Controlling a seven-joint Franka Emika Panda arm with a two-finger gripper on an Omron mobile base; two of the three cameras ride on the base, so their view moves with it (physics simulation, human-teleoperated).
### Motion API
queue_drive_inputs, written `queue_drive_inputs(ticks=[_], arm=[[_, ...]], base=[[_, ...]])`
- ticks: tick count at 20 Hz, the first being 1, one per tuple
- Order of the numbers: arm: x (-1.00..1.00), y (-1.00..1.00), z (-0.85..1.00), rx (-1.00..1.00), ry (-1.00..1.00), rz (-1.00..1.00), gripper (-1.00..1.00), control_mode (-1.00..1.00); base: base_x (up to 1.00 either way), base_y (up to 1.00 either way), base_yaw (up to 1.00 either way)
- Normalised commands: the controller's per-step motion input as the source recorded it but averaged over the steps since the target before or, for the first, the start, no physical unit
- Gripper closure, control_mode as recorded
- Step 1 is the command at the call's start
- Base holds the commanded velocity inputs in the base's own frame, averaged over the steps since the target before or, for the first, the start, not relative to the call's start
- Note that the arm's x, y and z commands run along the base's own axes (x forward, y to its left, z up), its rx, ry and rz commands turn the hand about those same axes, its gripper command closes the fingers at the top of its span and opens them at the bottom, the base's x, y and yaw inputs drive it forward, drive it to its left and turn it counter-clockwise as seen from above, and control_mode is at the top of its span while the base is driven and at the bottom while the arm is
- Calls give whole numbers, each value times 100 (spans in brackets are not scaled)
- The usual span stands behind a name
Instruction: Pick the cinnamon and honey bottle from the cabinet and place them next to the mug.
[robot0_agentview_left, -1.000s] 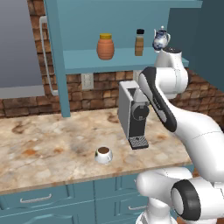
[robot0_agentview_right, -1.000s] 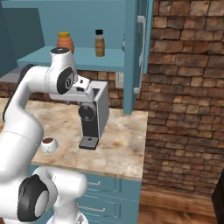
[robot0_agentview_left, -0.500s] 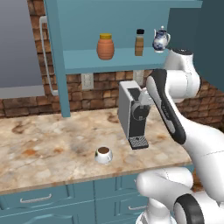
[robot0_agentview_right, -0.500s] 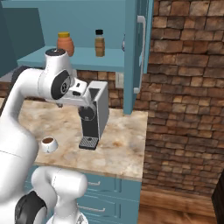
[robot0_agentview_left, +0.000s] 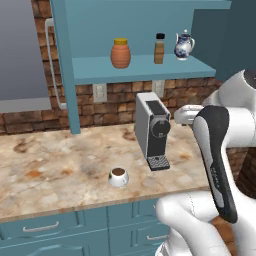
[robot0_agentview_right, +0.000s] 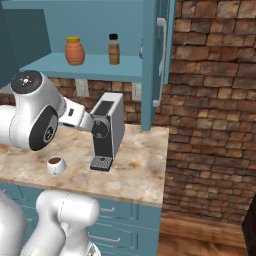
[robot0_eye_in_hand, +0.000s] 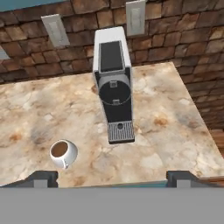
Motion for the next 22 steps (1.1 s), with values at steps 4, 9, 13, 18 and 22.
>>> queue_drive_inputs(ticks=[4, 9, 13, 18, 22], arm=[[-18, -13, 88, 8, -14, -9, -100, -100], [27, 0, 70, 1, -5, -8, -100, -100], [62, 0, 54, 0, 0, -4, -100, -100], [69, 1, 4, -4, 0, -5, -100, -100], [85, 12, 0, -10, 1, -5, -100, -100]], base=[[0, 0, 0], [0, 0, 0], [0, 0, 0], [0, 0, 0], [0, 0, 0]])
